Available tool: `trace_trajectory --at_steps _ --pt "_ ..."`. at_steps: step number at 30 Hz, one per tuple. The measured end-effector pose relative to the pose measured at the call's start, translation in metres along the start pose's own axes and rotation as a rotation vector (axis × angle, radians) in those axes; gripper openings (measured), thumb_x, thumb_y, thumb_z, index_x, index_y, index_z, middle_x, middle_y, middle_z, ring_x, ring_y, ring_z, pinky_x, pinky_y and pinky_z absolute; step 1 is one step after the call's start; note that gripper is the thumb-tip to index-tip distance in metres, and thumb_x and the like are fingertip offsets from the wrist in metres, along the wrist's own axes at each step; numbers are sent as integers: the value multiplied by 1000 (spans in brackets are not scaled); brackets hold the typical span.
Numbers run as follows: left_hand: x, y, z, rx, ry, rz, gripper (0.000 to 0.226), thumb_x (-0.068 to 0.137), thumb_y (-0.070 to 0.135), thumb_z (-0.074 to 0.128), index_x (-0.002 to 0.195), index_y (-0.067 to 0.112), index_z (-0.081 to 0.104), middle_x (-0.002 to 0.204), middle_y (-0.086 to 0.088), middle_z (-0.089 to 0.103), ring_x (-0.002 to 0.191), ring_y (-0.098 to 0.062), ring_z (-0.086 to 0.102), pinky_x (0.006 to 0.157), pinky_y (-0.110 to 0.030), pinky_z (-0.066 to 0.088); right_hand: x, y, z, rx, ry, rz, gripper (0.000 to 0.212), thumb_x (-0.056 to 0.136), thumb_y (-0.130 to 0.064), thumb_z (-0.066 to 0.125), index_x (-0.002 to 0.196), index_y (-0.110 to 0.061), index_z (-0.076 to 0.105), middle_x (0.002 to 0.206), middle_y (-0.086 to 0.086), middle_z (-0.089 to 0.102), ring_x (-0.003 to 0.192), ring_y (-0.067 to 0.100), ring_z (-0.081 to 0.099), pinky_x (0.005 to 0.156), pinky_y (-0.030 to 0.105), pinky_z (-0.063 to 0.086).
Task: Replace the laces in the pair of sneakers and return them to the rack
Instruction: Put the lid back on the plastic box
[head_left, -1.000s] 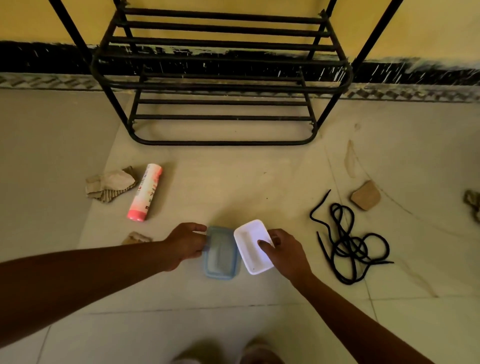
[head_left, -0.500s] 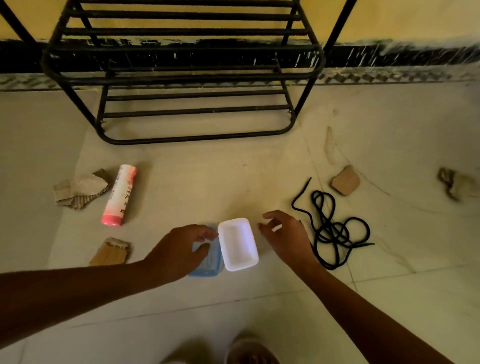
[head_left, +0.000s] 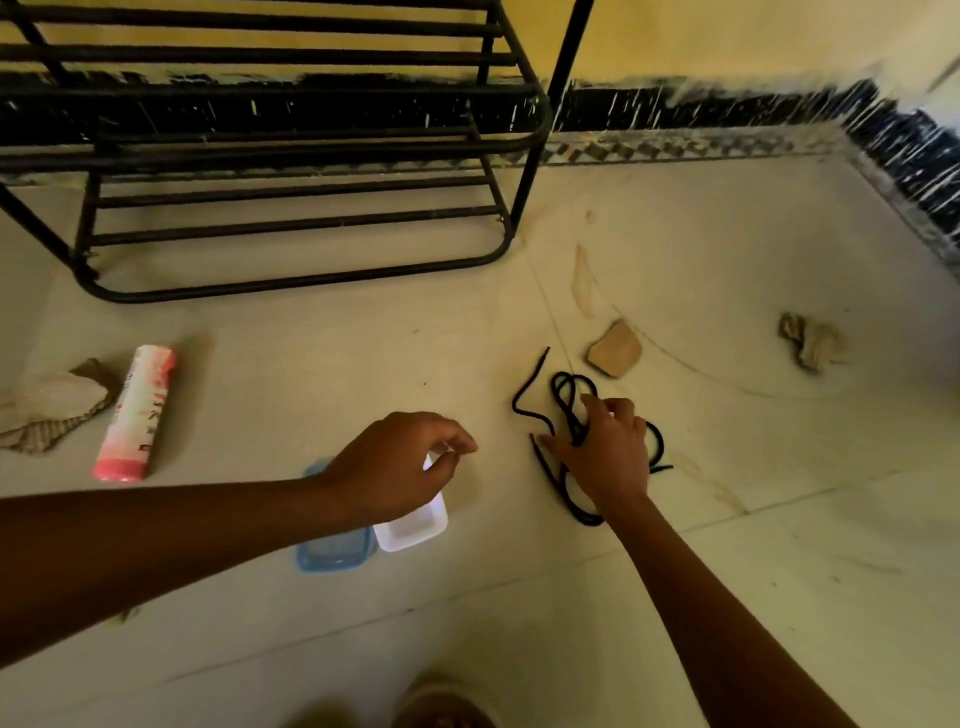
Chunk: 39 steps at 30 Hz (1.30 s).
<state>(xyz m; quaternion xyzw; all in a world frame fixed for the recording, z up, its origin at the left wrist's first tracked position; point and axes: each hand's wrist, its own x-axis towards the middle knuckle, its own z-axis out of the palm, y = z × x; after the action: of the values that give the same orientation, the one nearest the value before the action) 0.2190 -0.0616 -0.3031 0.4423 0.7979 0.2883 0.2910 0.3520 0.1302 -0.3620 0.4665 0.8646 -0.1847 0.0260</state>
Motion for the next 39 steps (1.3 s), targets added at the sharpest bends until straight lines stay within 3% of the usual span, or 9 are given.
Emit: trace_trajectory --at_steps 3,9,14,19,23,26,30,34,39 --pt "6 4 0 10 -7 -10 24 91 15 54 105 27 68 102 18 65 92 1 59 82 -12 42 2 6 3 -98 -116 35 86 72 -59 70 138 -13 38 139 11 36 127 33 36 99 41 40" --pt "6 -2 0 45 -43 -57 22 91 18 53 103 28 69 103 18 66 89 1 59 82 -16 44 -3 8 10 -43 -53 -73 32 92 -22 57 123 -15 62 114 9 57 101 29 58 79 35 48" --pt "8 -5 -1 61 -43 -56 27 90 18 58 115 25 64 113 13 63 100 -4 59 86 -15 43 -8 1 8 108 -83 -88 26 90 -8 56 111 -15 69 108 8 68 93 24 64 76 30 51" --pt "12 5 1 121 -101 -1 91 79 38 72 149 24 16 154 7 23 139 -10 25 102 -12 20 -21 -33 -20 472 -91 -200 14 81 -4 69 91 -12 76 74 -6 69 58 -3 59 58 8 45" --pt "16 9 8 -6 -88 0 112 69 40 79 150 18 4 156 4 17 145 -13 10 113 -23 3 -36 -70 -42 740 -150 -265 17 79 -2 71 85 -17 75 72 -10 69 63 -3 65 61 8 48" --pt "15 4 10 -177 5 -33 90 72 29 80 144 15 28 137 4 49 131 -14 41 117 -33 13 -43 -87 -45 941 -188 -226 19 78 -1 72 79 -20 71 72 -3 73 67 11 70 64 20 54" --pt "8 -12 6 -267 148 -81 33 85 15 67 116 9 57 109 -5 67 104 -21 62 91 -37 47 -44 -99 -42 1107 -223 -131 14 75 -1 75 77 -14 67 72 5 71 66 15 68 65 26 55" --pt "-3 -32 -1 -229 170 -108 17 88 19 65 102 11 62 92 5 66 89 -11 63 76 -14 46 -49 -105 -36 1093 -200 -193 16 76 2 73 74 -13 68 69 5 70 61 16 66 63 26 55" --pt "-16 -56 -4 -131 116 -208 23 84 16 69 106 14 63 95 2 66 89 -15 61 69 -16 42 -64 -105 2 884 -154 -269 23 76 3 71 70 -19 68 63 -14 66 56 -1 62 56 11 46"
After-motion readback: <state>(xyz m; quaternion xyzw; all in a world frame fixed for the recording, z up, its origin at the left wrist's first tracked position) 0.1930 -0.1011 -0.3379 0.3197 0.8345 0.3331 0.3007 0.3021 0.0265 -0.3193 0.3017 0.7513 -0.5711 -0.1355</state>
